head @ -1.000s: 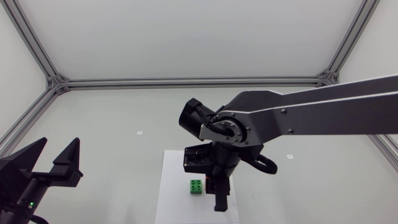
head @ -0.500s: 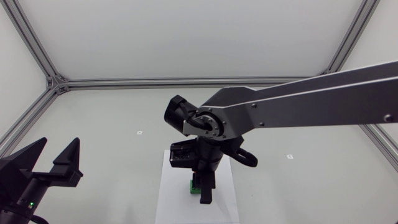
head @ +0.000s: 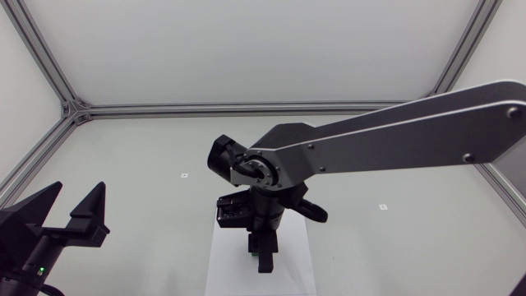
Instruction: Pick up the orange 2x2 brick with the right arm and stack it on top of the green 2x2 brick in the center
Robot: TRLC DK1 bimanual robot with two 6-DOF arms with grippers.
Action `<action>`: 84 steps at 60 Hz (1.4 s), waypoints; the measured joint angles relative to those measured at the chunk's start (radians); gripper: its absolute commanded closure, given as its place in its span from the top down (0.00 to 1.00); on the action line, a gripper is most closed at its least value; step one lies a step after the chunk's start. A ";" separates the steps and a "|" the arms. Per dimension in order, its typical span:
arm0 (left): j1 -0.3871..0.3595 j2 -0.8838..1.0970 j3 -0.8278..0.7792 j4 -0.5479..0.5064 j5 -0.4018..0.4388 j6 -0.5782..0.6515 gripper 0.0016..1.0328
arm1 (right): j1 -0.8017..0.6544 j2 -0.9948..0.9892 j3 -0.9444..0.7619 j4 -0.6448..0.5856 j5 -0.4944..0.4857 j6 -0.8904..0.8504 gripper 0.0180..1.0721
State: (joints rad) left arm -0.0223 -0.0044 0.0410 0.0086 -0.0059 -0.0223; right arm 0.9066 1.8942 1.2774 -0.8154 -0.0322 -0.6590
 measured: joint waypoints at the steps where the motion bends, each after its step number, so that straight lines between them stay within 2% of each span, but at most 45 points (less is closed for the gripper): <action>1: 0.000 0.000 0.000 0.000 0.000 0.000 0.96 | 0.001 0.002 0.000 0.000 0.002 0.000 0.06; 67: 0.000 0.000 0.000 0.000 0.000 0.000 0.96 | 0.002 0.025 0.013 -0.004 0.005 0.000 0.06; 84: 0.000 0.000 0.000 0.000 0.000 0.000 0.96 | 0.002 0.037 0.025 -0.020 0.034 0.001 0.06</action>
State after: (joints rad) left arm -0.0223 -0.0044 0.0410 0.0086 -0.0059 -0.0223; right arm 0.9081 1.9312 1.3025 -0.8352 0.0017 -0.6579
